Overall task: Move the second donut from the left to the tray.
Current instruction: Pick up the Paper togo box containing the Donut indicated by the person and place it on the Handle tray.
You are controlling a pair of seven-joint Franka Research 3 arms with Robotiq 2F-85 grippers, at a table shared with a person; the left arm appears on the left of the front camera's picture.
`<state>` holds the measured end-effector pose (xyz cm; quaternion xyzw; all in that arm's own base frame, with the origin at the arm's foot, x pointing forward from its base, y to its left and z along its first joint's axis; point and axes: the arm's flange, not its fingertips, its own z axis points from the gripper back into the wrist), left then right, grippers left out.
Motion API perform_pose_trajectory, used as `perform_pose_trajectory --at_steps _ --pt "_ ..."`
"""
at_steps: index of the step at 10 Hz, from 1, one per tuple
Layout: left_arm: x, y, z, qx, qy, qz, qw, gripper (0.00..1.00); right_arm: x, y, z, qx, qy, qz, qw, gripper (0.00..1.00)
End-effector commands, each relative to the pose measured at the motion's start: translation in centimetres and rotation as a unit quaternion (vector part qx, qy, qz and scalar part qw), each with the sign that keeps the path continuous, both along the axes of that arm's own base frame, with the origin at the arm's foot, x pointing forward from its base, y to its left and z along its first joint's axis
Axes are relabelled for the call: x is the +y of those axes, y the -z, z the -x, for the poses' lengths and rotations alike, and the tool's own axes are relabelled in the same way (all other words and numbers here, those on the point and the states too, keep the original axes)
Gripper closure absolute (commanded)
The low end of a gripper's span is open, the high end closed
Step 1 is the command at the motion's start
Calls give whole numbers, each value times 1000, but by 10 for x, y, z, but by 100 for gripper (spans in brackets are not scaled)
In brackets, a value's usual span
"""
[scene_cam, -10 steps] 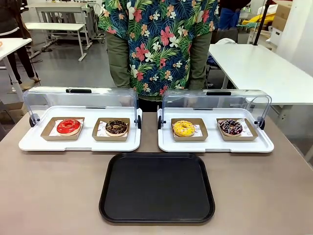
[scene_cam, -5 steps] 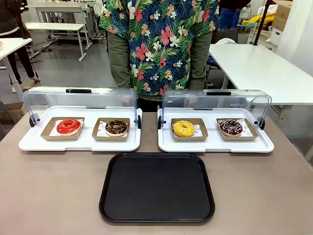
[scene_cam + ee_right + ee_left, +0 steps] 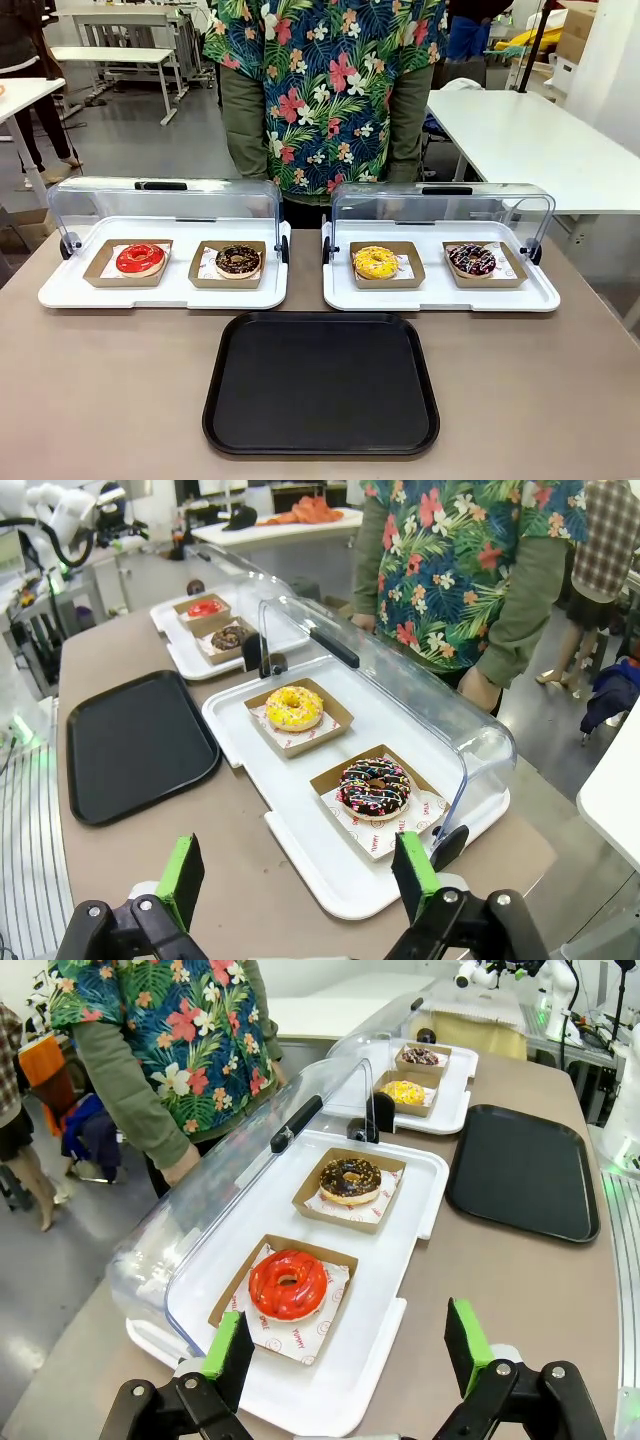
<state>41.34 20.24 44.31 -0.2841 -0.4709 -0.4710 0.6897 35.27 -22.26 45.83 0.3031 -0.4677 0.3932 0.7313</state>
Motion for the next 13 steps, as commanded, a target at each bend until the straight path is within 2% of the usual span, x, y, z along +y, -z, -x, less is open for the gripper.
perform_pose_trajectory --at_steps 1,13 --pt "0 -2 0 -2 2 -1 1000 0 0 -1 -1 -11 -2 -5 1000 0" --pt "0 -2 0 -2 2 -1 1000 0 0 -1 -1 -11 -2 -5 1000 0"
